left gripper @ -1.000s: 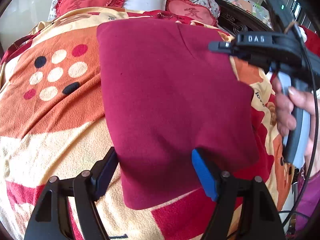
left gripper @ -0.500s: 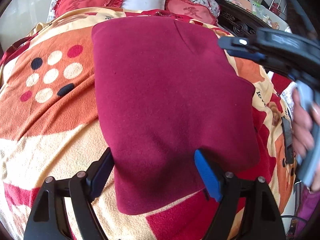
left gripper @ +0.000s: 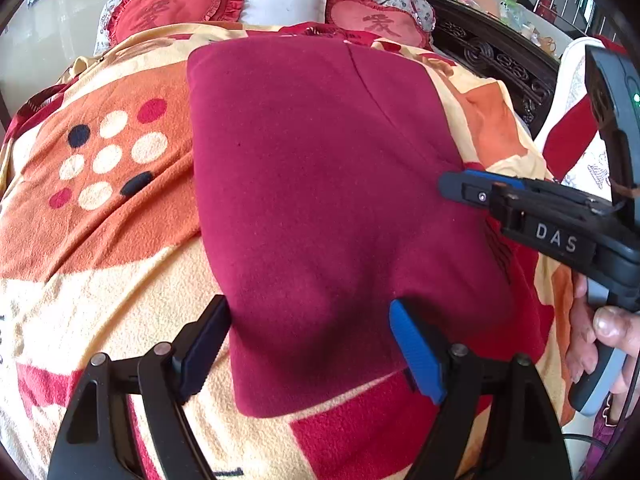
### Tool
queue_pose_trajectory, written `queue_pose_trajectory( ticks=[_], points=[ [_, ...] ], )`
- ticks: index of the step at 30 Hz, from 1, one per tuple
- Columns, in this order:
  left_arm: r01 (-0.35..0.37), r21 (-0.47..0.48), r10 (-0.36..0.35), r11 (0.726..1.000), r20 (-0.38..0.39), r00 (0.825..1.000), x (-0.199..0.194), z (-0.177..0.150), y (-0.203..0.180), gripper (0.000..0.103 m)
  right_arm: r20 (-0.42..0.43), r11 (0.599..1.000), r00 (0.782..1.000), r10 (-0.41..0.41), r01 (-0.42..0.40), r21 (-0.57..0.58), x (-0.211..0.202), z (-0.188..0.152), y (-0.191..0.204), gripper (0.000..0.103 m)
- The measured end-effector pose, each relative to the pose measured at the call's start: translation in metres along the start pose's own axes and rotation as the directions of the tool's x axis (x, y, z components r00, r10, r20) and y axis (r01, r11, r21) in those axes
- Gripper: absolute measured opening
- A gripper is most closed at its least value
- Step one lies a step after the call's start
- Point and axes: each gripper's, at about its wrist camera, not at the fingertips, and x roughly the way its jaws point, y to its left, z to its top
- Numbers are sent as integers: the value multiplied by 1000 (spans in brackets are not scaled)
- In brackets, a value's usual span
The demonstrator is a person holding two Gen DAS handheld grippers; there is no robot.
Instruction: Fold small clothes
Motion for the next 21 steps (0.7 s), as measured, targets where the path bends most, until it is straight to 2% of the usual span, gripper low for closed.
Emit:
queue_pose_trajectory(
  ticks=[4,5,9,13,19,21],
  points=[
    [3,-6,-3,1000,10,1000,-5,-1,2,84,4,1000,1000,9,-9,23,-9,0,0,9],
    [5,-8,-5,1000,11,1000,-6,-2,2,84,9,998,1000,26,-27,51,-12,-1,-2,13],
    [8,-13,-8,1000,12,1000,-9,-2,3,84,44,985,996,80,-86,151,-23,-1,-9,20],
    [18,-25,-17,1000,14,1000,-15,-2,6,84,29,982,997,67,-71,177,-17,0,-10,24],
    [64,-95,-60,993,44,997,-28,-2,19,85,30,970,997,73,-78,232,-13,-2,-13,28],
    [70,-112,-65,991,45,997,-29,0,21,85,21,971,996,85,-88,223,-9,-3,-13,25]
  ],
)
